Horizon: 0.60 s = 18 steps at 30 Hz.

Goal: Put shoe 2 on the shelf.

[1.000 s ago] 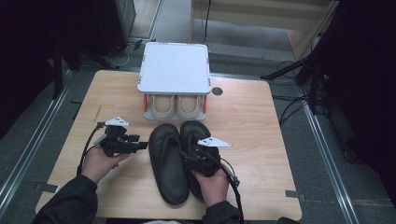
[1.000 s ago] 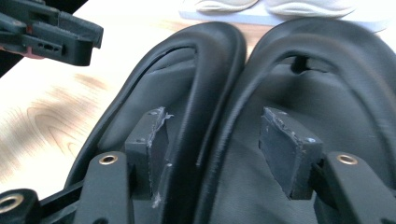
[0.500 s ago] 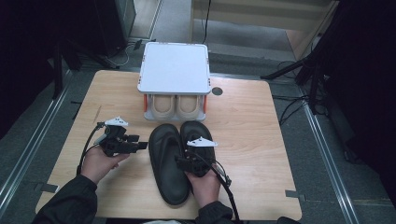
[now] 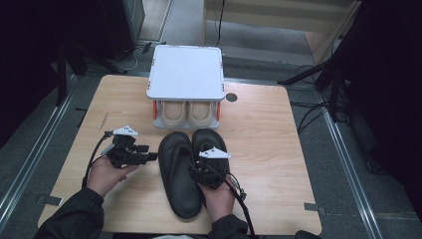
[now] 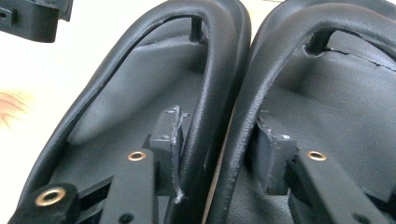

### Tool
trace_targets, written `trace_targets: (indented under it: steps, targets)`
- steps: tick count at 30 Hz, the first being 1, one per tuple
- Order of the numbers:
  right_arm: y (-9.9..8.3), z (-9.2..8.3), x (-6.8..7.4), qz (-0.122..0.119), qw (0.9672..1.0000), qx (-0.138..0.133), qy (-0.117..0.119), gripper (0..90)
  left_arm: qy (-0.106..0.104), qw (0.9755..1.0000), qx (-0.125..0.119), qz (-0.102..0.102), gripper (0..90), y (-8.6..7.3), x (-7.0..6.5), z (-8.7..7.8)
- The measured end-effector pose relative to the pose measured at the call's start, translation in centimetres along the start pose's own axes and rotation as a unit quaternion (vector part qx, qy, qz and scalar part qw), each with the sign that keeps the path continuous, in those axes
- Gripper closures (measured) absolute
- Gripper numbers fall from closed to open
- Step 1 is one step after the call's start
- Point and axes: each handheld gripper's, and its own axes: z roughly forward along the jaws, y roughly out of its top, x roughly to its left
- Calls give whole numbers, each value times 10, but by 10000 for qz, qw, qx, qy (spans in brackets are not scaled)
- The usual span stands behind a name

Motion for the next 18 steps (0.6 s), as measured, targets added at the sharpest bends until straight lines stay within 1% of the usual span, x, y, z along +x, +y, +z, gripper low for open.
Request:
trace_targets:
  steps: [3, 4, 5, 12, 14, 18]
  targets:
    - [0, 0, -1, -4, 10000, 5, -68, 673, 11, 10000, -1, 7, 449, 0, 0, 0]
    - [0, 0, -3, 36, 10000, -12, -48, 678, 7, 10000, 2, 5, 449, 0, 0, 0]
    - [0, -1, -5, 127, 9999, -7, 14, 680, 6, 10000, 4, 3, 449, -1, 0, 0]
    - [1, -1, -6, 131, 9999, -1, 5, 692, 48, 10000, 21, 22, 448, 0, 2, 0]
    - [1, -1, -6, 151, 9999, 0, 9, 694, 47, 10000, 4, -7, 449, -1, 2, 0]
    - [2, -1, -9, 217, 9997, 47, 97, 701, 61, 10000, 6, -16, 448, -1, 3, -1]
